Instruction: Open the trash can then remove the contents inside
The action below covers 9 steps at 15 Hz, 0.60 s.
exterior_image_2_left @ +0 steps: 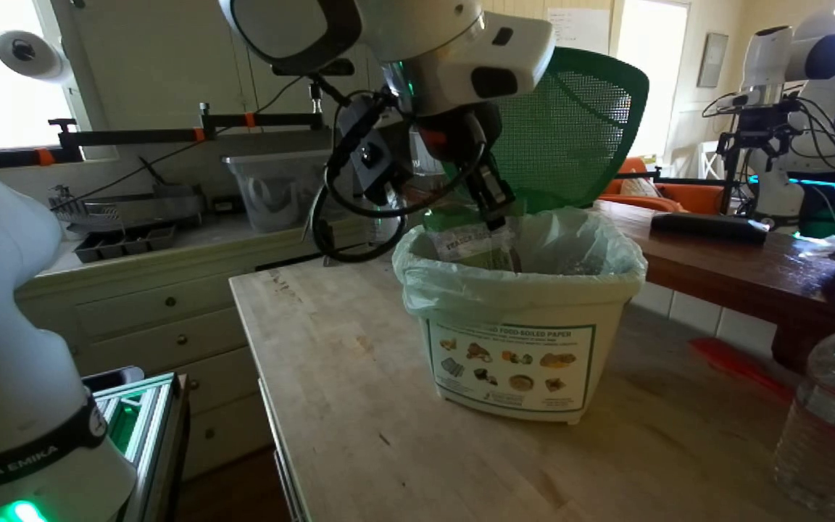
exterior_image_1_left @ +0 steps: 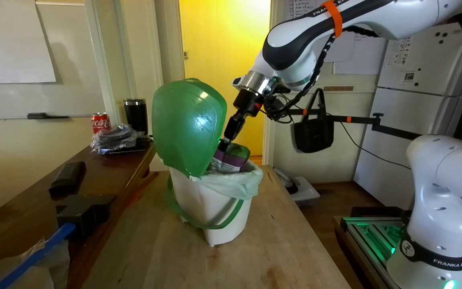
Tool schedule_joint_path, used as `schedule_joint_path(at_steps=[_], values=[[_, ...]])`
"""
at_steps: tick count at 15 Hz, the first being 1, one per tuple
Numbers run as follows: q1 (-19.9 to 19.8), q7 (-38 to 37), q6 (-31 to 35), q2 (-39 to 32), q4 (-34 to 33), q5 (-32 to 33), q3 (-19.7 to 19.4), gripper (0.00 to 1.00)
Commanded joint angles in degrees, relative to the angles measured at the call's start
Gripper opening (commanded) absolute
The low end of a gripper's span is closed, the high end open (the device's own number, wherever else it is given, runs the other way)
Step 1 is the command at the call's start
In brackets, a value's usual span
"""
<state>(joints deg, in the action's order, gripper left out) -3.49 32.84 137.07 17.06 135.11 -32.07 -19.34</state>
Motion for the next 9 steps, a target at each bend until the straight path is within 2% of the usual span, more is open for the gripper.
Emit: schedule_joint_path(at_steps=[1,9], values=[[-0.3,1.1,-3.5,5.5,0.7,-0.8,-0.6,0.01],[1.6,3.3,-2.7,15.9,2.0,-1.6,-1.6,0.01]])
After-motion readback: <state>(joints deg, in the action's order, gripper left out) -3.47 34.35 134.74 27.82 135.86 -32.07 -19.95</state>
